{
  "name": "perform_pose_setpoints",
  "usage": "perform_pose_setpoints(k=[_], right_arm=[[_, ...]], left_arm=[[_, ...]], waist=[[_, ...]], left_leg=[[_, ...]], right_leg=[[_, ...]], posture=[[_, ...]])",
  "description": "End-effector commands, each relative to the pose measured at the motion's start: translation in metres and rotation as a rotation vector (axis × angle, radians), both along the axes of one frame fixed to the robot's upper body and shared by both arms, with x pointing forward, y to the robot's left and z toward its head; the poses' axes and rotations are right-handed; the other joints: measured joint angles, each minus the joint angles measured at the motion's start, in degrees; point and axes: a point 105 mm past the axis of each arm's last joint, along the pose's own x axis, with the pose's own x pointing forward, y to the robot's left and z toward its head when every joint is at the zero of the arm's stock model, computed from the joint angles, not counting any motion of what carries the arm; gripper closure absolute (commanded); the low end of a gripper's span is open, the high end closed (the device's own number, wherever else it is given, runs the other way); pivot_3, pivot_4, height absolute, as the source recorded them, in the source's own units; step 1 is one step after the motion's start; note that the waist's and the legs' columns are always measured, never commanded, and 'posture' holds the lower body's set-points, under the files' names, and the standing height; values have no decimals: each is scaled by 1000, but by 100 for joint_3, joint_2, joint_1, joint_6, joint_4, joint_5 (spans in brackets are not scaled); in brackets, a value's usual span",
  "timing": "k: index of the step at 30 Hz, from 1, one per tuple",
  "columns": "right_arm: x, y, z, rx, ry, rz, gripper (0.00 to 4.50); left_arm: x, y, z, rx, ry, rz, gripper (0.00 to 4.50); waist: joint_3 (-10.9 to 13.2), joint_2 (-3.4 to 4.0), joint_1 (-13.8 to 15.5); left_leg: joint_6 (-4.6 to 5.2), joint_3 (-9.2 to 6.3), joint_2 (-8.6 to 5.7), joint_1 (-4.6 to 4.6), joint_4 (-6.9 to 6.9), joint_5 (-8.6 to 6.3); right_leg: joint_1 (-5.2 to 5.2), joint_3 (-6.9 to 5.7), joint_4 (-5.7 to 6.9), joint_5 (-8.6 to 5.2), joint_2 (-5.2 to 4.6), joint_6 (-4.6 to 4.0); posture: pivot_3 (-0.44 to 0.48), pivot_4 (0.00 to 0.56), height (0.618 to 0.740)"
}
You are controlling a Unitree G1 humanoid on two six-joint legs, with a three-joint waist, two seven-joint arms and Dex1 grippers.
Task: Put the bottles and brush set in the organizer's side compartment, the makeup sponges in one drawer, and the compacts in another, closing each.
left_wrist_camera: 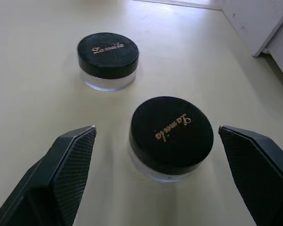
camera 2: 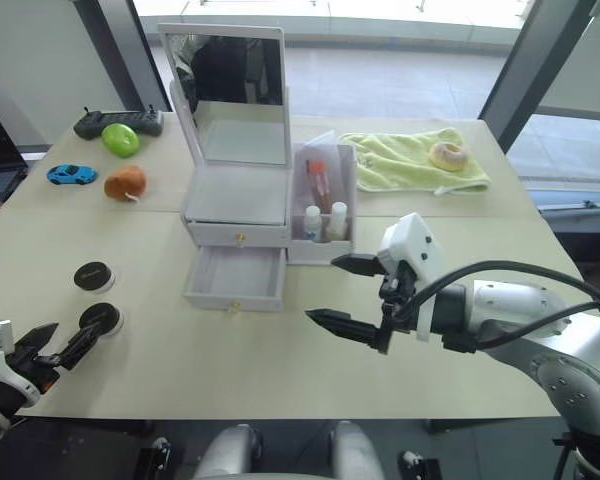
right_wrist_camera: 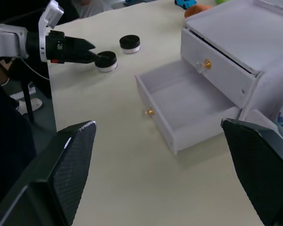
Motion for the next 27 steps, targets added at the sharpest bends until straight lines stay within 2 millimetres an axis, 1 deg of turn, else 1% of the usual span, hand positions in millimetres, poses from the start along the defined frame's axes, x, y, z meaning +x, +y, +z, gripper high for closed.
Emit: perform_pose_setpoints(k=[1,3,7,14,20,25,27], right_arm=[[-1,3,9,17,-60,13,0],[-2,3,8,18,-58,10,0],[-2,3,8,21,-54,2,0],[-3,3,7,27,-46,-12,0],[-4,3,5,26,-41,-17,0],[-3,2,6,27,-44,-23,0],[-3,2,6,27,-44,-25,0]], left_arm=[[3,-7,-2,24,-10,-26,10],[4,-8,-5,29,-4,-26,10],[8,-2,-7,60,4,-13,10],[14,-5,-6,96,6,-41,10],[18,-10,-5,97,4,-64,10],[20,-11,-3,101,2,-65,10],[21,-11,-2,105,-1,-64,398]], waist=[[-2,0,-9],[-4,6,-17],[-6,11,-16],[-7,9,-3],[-6,10,-13],[-6,10,-11],[-6,10,-9]], left_leg=[[0,0,3,0,-1,0],[1,-1,7,0,-4,0],[1,-1,6,-2,-5,0],[1,-2,2,-7,-1,0],[1,-3,4,-7,-2,0],[1,-3,4,-7,-2,0],[1,-3,4,-7,-2,0]], right_leg=[[-2,-1,0,0,2,0],[-6,-3,3,9,6,-14],[-10,-3,5,13,9,-9],[-10,-2,3,9,5,-8],[-11,-2,4,10,7,-5],[-11,-3,4,10,7,-5],[-11,-3,4,9,7,-4]], posture=[[0,150,740],[0,150,740],[0,150,740],[0,150,740],[0,150,740],[0,150,740],[0,150,740]])
